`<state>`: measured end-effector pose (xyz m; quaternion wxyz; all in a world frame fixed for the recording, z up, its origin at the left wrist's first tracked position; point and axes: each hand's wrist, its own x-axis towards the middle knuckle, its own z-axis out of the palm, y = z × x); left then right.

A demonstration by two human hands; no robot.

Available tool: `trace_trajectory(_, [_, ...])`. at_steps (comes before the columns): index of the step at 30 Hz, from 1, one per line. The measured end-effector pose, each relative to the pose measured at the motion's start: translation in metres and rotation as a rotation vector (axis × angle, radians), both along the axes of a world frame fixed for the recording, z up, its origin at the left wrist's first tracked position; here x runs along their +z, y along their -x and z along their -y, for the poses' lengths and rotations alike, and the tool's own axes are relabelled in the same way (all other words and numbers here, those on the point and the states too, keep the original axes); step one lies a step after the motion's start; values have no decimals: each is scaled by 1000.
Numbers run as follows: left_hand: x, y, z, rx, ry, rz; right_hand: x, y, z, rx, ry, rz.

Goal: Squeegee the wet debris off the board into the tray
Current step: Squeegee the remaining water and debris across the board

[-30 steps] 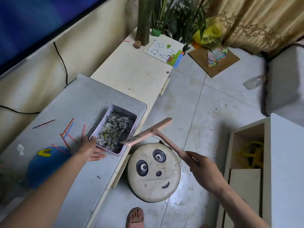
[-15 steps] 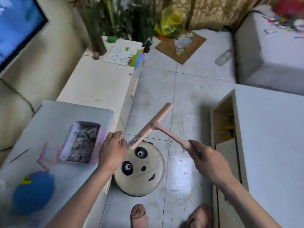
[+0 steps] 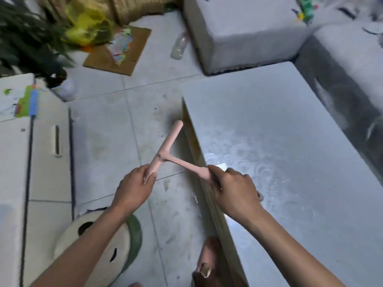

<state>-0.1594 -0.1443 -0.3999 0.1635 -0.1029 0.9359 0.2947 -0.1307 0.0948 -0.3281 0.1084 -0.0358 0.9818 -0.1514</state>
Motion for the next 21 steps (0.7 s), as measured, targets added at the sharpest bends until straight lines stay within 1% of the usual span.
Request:
trace_trajectory(4, [-7,34,-77,-50,-24,27,-13,18,-72,-56,-34,-16])
trace_trajectory(6, [-16,52,-116,-104,-23,41,-21,24,-109,-118,-22,-3])
trace_trajectory(8, [-16,56,-128,-120,-24,61,-25,25,-121,-135,-24,21])
trace_trajectory(9, [-25,72,-160,-187,-7,59,-31,27,-152,-202,5,24])
trace_trajectory(12, [-29,83,-180,-234,8,83,-35,22,-168,-246,39,62])
trace_trajectory(13, [-36,93,-199,-271,9,89,-39,21,-183,-278,52,60])
trace_trajectory(16, [-47,111,-237,-304,-33,124,-52,20,-207,-353,48,92])
trace_trajectory(21, [-67,135,-278,-452,-49,188,-66,17,-231,-480,62,151])
